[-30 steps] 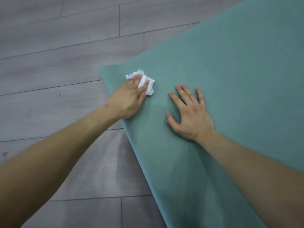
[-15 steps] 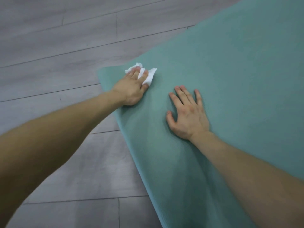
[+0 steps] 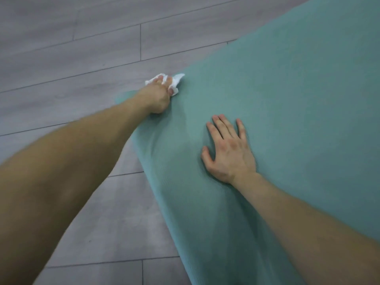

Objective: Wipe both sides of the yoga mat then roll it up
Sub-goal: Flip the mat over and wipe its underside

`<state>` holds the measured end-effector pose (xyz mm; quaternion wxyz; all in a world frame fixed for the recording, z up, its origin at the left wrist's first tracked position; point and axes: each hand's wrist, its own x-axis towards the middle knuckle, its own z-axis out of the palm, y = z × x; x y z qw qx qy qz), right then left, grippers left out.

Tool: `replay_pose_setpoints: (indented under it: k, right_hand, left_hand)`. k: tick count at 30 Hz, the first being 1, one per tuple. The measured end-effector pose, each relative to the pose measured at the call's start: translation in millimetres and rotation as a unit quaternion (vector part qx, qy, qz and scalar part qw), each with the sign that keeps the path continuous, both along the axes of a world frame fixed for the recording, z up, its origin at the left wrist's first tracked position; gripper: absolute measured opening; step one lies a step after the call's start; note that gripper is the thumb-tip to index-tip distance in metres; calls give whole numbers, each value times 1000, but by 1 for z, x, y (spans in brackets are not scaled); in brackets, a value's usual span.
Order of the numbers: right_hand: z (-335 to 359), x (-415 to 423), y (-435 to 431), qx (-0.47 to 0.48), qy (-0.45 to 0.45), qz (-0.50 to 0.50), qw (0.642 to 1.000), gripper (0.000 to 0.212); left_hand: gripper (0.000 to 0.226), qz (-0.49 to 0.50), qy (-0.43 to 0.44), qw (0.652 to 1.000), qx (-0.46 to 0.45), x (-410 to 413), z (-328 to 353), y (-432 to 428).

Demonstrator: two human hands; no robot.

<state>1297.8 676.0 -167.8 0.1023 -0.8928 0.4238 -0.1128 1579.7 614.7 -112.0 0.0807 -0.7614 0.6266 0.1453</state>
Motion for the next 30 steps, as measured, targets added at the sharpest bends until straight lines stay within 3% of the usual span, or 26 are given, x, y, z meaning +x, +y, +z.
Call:
replay_pose_setpoints:
  k: [4, 8, 12, 16, 18, 20, 23, 25, 27, 30]
  right_hand:
    - [1, -1, 1, -9, -5, -11, 1000, 79]
    - [-1, -2, 0, -18, -15, -35, 999, 80]
    - [4, -4, 2, 1, 0, -53, 999, 77]
    - [0, -46, -19, -14, 44, 47, 998, 78]
    - [2, -74, -27, -28, 48, -21, 998, 79]
    - [2, -76, -29, -17, 40, -120, 992, 83]
    - [1, -71, -25, -6, 54, -133, 990, 84]
    - [3, -70, -26, -4, 54, -124, 991, 84]
    - [4, -72, -28, -11, 59, -121, 991, 84]
    - [2, -70, -27, -7, 58, -108, 992, 85]
  left_hand:
    - [56, -37, 32, 999, -22, -32, -8, 27]
    - [62, -137, 50, 989, -13, -50, -24, 67]
    - [66, -70, 43, 996, 31, -27, -18, 11]
    - [67, -8, 17, 998, 63, -17, -18, -30]
    - [65, -5, 36, 998, 44, -29, -16, -25]
    - [63, -39, 52, 998, 21, -54, -6, -2]
    - [61, -181, 58, 982, -8, -104, -10, 50]
    - [63, -211, 54, 976, -15, -103, -15, 58]
    - [64, -185, 33, 982, -3, -69, -22, 25]
    - [63, -68, -11, 998, 14, -17, -22, -32]
